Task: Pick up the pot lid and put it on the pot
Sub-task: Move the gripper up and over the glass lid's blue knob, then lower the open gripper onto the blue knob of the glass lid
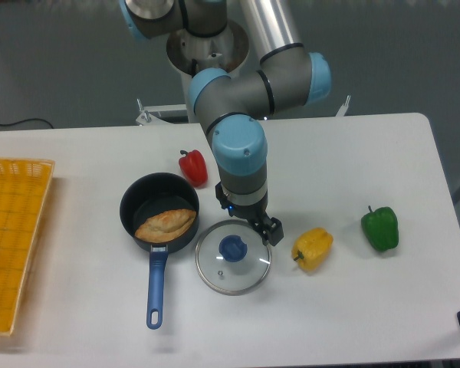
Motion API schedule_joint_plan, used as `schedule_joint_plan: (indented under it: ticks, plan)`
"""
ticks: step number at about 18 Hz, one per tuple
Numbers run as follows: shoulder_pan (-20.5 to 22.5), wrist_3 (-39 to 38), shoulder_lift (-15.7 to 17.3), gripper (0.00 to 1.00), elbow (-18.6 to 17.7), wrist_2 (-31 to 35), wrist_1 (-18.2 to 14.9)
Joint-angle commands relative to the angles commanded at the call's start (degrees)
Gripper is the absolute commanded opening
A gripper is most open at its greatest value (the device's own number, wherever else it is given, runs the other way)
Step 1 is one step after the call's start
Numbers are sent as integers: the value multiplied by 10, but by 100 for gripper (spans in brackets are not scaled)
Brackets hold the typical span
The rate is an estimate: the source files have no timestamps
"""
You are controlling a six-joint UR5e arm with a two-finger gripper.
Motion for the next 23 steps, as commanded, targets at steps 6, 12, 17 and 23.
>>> schedule_joint_plan:
  ticks: [6,12,17,23]
  plan:
    - [-8,-1,-18,100,0,-2,-1]
    - [-19,-59,-43,100,-4,-3,4]
    - [-28,-103,-57,100,-9,-1,12]
    - [-33,-105,-65,100,-18,-1,40]
